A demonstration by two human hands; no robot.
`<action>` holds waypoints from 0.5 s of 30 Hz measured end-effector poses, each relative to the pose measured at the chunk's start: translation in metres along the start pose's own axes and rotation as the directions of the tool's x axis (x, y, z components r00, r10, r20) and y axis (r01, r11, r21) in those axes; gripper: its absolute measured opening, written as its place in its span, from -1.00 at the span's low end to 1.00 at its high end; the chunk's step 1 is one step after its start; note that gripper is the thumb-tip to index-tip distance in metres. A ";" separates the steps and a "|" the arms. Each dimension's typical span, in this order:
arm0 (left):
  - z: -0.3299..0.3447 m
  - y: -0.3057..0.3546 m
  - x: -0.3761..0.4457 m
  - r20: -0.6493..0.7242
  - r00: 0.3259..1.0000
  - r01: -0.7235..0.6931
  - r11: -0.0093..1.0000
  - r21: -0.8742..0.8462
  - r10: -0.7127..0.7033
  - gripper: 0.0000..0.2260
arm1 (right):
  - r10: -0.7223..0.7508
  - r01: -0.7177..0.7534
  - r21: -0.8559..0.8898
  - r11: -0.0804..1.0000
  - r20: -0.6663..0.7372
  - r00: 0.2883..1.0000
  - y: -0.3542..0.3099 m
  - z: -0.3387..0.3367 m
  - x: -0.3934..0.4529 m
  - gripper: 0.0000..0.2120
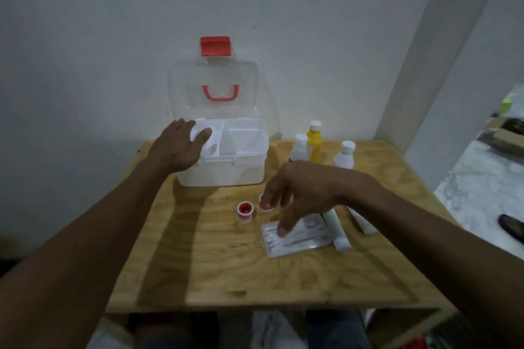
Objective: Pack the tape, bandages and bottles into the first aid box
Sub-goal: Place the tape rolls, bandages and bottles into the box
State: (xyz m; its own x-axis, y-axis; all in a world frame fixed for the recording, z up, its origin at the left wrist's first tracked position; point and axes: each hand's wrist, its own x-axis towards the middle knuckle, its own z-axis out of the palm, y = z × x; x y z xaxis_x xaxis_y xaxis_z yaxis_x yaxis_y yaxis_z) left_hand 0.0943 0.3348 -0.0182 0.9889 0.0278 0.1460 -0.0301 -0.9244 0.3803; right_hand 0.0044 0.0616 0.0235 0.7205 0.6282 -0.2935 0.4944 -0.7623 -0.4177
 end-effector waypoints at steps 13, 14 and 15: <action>0.001 -0.007 0.002 0.007 1.000 -0.026 0.999 -0.022 0.026 -0.36 | 0.010 -0.001 -0.166 0.986 0.053 0.999 -0.002 0.028 0.007 -0.26; 0.002 -0.008 0.003 0.009 1.000 -0.027 0.999 -0.026 0.027 -0.35 | 0.006 -0.003 -0.151 0.989 0.021 1.000 -0.004 0.025 0.007 -0.27; 0.003 -0.009 0.004 0.012 1.000 -0.027 0.999 -0.029 0.028 -0.35 | 0.006 -0.009 -0.121 0.993 -0.023 1.000 -0.008 0.019 0.008 -0.28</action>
State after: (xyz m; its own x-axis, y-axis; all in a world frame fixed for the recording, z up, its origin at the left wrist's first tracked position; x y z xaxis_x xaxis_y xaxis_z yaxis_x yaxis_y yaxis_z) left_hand 0.0986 0.3422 -0.0240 0.9894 -0.0024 0.1452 -0.0613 -0.9132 0.4029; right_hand -0.0031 0.0757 0.0086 0.7344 0.6198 -0.2766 0.5433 -0.7811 -0.3078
